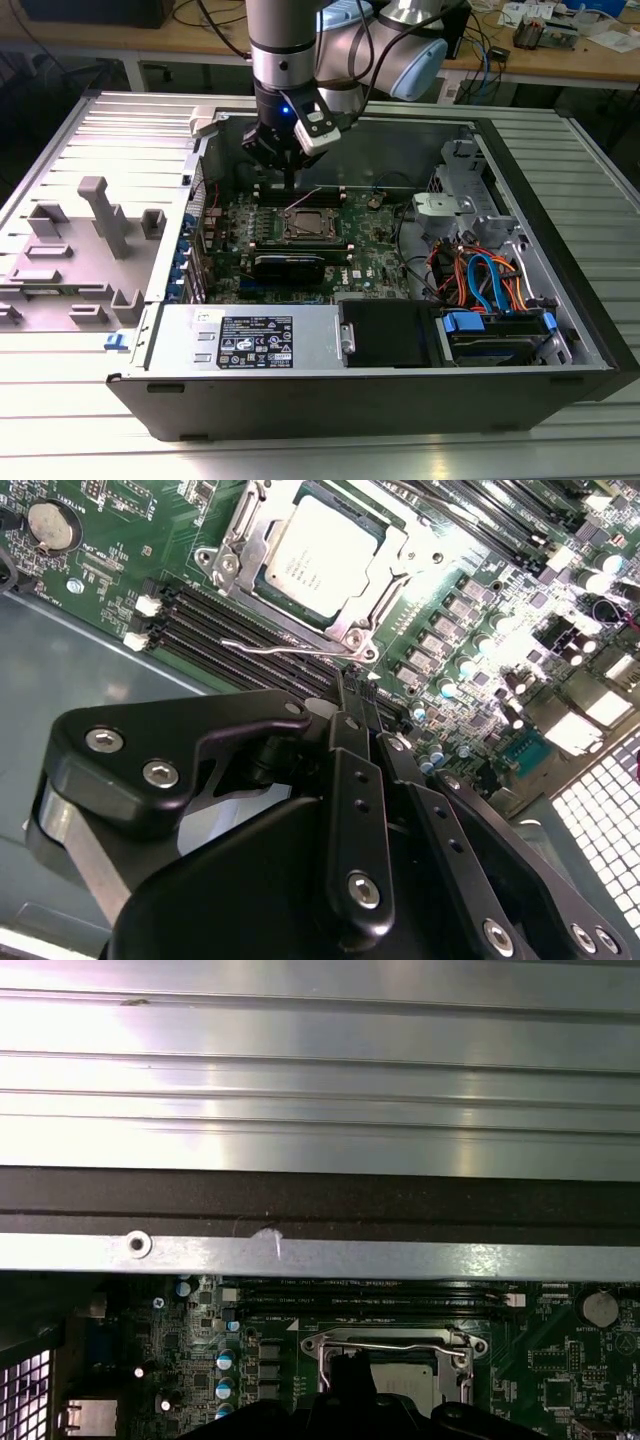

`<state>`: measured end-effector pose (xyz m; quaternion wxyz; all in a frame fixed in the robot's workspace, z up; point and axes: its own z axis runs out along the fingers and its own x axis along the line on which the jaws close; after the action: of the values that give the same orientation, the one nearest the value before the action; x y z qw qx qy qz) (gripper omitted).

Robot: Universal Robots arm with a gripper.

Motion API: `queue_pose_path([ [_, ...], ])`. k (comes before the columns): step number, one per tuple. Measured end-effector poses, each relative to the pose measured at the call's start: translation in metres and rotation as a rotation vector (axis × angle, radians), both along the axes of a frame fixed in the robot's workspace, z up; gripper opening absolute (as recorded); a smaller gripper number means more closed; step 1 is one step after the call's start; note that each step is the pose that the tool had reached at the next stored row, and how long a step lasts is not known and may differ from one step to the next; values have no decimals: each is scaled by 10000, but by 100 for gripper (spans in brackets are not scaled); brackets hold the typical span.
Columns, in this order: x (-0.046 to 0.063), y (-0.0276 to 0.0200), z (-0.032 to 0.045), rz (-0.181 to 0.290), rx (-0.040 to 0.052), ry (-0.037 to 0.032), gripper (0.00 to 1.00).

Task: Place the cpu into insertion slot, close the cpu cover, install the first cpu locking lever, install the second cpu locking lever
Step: 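Install the first cpu locking lever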

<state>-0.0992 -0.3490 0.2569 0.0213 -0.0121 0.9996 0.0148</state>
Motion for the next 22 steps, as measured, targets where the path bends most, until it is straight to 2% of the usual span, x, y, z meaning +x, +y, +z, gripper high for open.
queue_pose_path([
  [14,26,6,-32,3,0,-2,11],
  [18,63,14,-43,3,-35,-1,11],
  [20,89,21,-59,2,-103,-1,11],
  [22,105,25,-70,2,-106,-1,11],
])
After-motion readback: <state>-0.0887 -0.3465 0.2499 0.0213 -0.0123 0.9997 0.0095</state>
